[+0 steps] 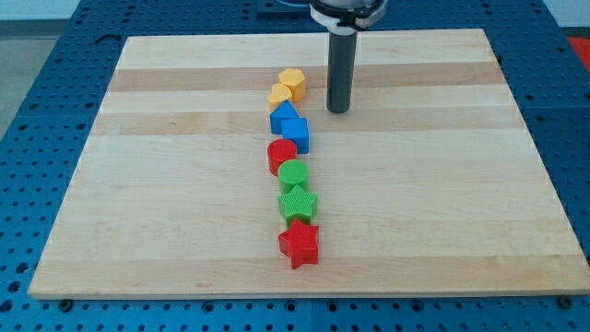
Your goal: Push the yellow hexagon and the yellow heart slightly left
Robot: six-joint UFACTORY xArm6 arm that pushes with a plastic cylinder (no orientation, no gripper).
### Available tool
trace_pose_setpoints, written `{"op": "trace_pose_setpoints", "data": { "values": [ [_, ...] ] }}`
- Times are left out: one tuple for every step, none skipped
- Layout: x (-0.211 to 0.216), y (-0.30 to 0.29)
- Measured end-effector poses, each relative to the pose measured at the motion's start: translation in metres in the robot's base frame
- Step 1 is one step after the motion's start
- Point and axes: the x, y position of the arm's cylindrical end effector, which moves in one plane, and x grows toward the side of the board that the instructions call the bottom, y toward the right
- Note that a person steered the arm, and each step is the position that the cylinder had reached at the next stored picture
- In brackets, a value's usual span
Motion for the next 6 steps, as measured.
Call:
{"op": "trace_pose_setpoints", "data": {
  "values": [
    [-0.007, -0.006],
    [-0.018, -0.043],
    [-0.037, -0.078],
    [-0.044, -0.103],
    [-0.041, -0.09],
    [-0.033, -0.064]
  ]
}}
